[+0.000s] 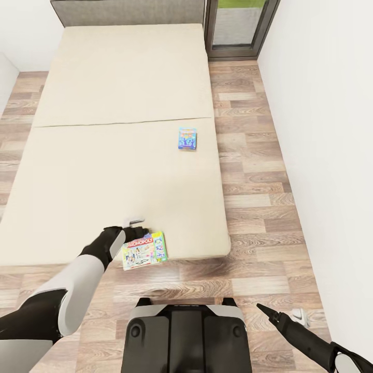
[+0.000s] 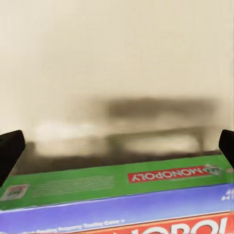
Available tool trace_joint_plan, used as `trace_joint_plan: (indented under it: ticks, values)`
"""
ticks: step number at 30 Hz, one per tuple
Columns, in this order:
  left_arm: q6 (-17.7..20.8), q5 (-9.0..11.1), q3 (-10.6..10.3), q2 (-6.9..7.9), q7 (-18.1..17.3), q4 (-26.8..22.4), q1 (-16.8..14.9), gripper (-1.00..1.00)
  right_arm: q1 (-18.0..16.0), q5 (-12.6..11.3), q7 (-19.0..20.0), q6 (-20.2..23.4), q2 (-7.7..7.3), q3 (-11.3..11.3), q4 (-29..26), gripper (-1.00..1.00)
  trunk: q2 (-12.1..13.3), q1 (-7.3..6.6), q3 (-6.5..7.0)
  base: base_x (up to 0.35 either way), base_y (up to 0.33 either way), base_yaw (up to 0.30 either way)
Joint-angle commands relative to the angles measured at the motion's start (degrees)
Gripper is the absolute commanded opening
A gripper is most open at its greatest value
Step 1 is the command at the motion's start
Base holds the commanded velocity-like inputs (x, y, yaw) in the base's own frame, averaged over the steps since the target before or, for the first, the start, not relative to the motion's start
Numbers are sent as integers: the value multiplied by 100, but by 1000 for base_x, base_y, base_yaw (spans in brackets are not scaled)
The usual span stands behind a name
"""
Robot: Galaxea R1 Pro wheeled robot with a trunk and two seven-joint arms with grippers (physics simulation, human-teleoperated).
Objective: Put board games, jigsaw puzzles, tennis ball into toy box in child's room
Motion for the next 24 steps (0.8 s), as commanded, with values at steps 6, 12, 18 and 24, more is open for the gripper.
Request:
trace_joint_plan:
  ticks: [6, 12, 18, 24]
  values:
    - [99, 16, 43, 2, 7, -445, 0, 100, -1, -31, 2, 46, 5, -9, -5, 100, -8, 3, -6, 0, 0, 0]
    - [313, 16, 79, 29, 73, -874, 0, 100, -1, -31, 2, 39, 6, -4, -3, 100, -8, 3, -6, 0, 0, 0]
    - [533, 12, 438, 56, 92, -1220, 0, 100, -1, -31, 2, 32, 7, -4, -3, 100, -8, 3, -6, 0, 0, 0]
    - [790, 8, 745, 108, 88, -1449, 2, 100, -1, -31, 2, 27, 7, -1, -3, 100, -8, 3, -6, 0, 0, 0]
